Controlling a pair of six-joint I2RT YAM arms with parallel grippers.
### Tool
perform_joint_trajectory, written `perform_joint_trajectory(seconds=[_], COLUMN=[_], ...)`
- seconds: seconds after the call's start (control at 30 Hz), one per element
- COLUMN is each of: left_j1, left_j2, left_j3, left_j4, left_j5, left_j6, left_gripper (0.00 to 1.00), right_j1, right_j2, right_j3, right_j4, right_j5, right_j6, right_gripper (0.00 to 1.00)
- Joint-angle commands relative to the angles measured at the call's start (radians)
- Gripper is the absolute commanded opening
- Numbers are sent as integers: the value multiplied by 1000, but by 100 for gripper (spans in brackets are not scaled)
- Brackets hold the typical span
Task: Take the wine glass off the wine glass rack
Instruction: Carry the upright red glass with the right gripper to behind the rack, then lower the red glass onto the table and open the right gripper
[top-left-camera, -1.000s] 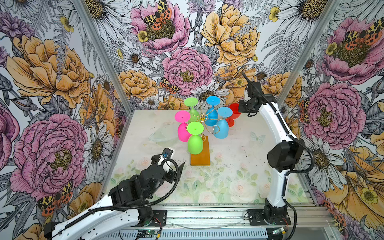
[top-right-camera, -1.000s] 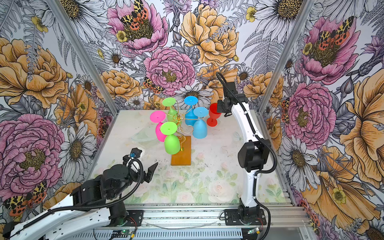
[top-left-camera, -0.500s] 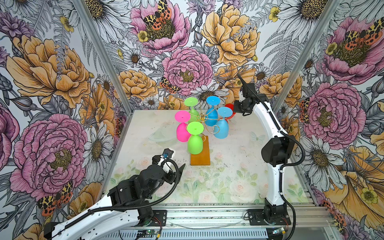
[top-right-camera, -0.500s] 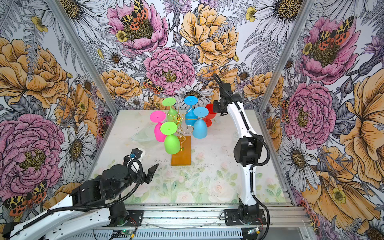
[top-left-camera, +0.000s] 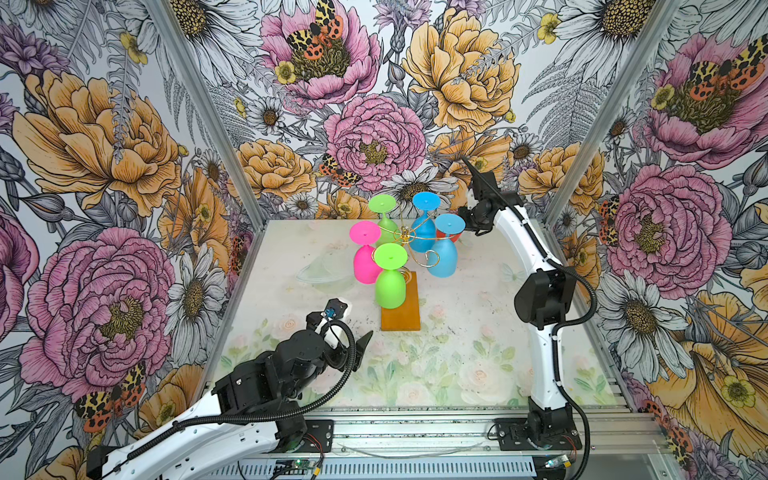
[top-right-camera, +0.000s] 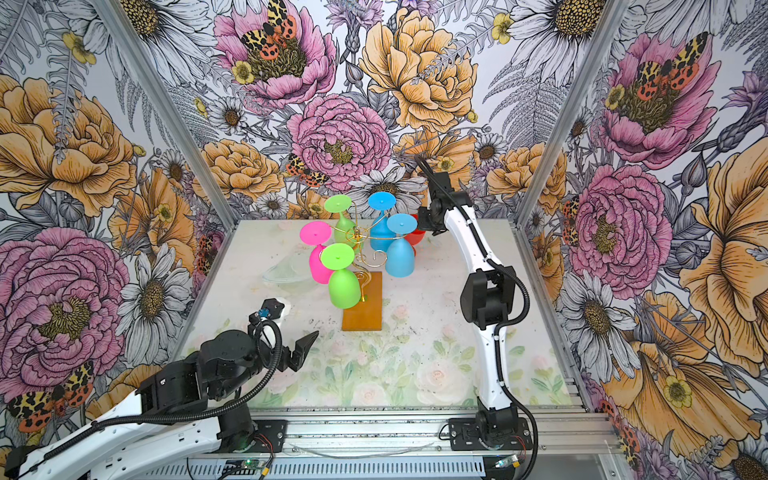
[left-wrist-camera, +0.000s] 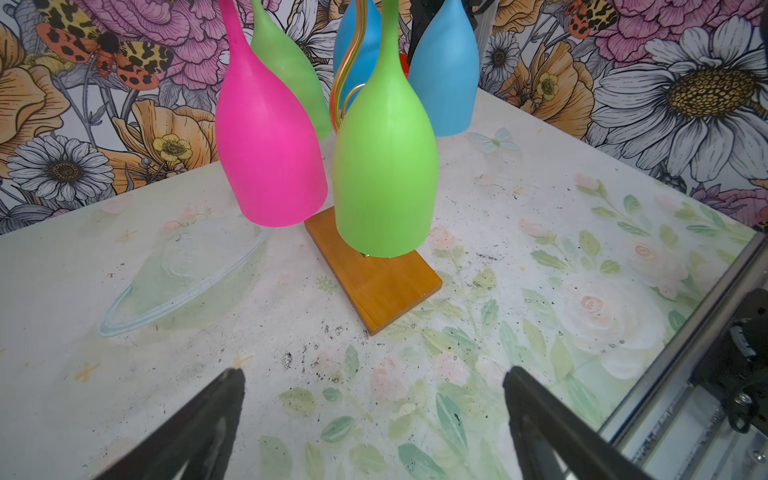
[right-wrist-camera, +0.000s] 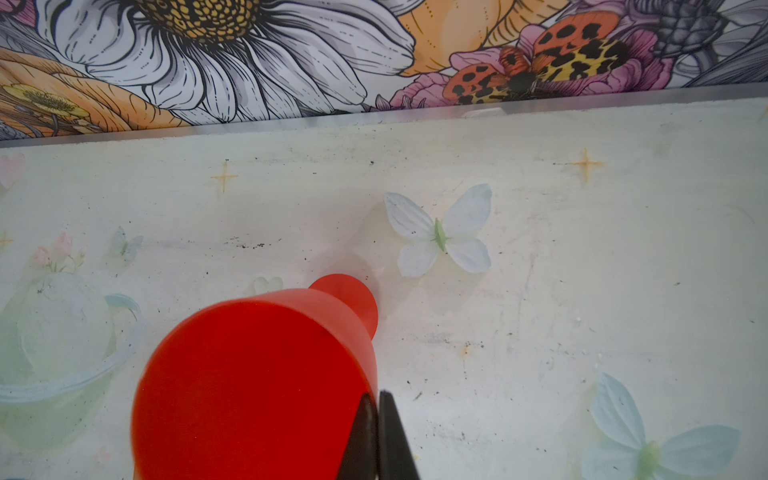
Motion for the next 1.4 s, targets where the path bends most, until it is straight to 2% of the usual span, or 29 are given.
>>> perform_joint_trajectory(seconds=[0.0,0.33,1.0,1.23,1.37], left_j1=[7,6,-5,-13,-14], left_j2=[-21,-31,-13,-13,-12], left_j3=[-15,-18,-20,-22,-21], left_j4=[1,8,21,21,21], left_j5=[39,64,117,117,117], left_j6=[-13,-10,-2,-2,-1], left_gripper=[99,99,99,99,99], right_j1=[10,15,16,16,15], right_j2=[27,46,66,55,42], right_j3=[47,56,78,81,80], right_j4=[10,10,10,10,9], right_j5=[19,30,10,15,19], right_j6=[6,6,-2,-6,-12], right_gripper=[0,0,12,18,27])
